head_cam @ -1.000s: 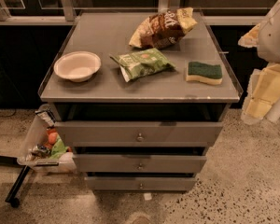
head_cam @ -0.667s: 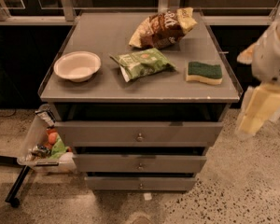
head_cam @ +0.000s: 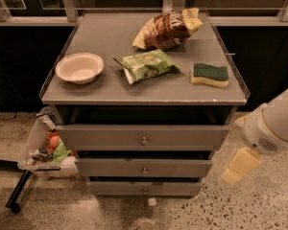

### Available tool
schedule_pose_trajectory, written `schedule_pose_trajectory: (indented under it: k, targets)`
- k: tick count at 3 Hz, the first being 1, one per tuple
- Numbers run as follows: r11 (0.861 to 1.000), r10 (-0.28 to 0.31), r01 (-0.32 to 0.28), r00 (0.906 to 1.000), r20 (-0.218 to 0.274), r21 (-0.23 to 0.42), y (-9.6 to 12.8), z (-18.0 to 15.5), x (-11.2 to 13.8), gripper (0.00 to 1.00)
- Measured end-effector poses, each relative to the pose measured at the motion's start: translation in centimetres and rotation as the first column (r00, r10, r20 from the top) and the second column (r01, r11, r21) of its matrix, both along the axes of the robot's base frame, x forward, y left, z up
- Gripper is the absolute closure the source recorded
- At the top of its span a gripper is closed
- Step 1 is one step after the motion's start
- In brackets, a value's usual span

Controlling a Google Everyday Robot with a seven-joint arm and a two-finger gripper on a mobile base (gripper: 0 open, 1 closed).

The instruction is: Open middle drawer

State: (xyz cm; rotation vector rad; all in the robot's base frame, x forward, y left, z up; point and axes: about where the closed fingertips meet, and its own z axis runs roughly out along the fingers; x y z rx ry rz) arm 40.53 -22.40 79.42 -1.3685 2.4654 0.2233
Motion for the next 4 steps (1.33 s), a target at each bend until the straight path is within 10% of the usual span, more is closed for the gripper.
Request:
schedule_pose_trajectory:
  k: [4]
  targets:
    - [1.000, -0.019, 0.019, 0.9997, 0.013, 0.002, 0.20, -0.65, -0.25, 0.89]
